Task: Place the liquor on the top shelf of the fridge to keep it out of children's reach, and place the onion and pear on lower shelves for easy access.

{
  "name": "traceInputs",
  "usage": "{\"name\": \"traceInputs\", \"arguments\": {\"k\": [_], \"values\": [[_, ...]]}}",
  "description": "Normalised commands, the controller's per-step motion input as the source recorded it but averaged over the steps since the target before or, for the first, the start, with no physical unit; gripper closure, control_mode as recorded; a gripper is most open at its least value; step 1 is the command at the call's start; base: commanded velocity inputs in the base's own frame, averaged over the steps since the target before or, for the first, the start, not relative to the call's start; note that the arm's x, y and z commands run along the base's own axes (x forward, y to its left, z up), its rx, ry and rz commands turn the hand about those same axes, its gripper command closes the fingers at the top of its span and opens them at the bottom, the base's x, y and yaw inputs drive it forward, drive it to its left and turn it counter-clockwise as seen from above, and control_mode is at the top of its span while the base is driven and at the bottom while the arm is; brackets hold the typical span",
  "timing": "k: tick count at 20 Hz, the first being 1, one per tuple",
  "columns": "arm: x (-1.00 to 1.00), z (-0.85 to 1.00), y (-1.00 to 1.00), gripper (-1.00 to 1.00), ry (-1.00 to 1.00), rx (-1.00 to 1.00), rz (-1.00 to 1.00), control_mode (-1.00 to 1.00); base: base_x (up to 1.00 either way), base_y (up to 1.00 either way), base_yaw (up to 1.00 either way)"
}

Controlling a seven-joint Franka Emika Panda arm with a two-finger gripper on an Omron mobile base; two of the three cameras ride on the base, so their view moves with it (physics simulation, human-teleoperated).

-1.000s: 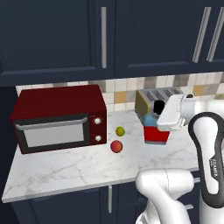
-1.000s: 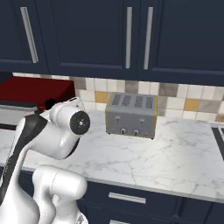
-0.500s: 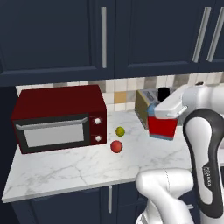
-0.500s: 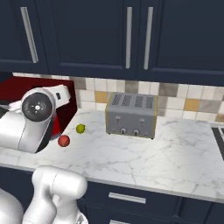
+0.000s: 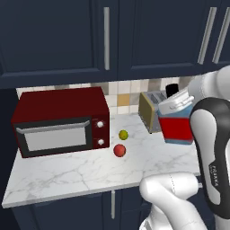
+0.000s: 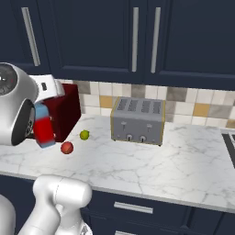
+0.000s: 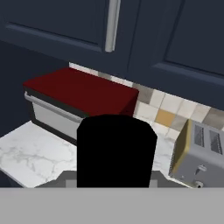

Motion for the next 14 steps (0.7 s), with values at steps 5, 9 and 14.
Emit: {"name": "traceInputs", "arguments": {"k": [5, 9, 14], "values": [[-0.08, 0.15, 0.0, 1.0, 0.07, -0.06, -0.08, -1.0, 0.0, 0.0, 0.0], [-0.17, 0.04, -0.01, 1.0, 0.03, -0.03, -0.02, 1.0, -0.12, -0.03, 0.0], [0.0, 0.0, 0.0, 1.0, 0.0, 0.0, 0.0, 1.0, -0.67, -0.16, 0.0]]}}
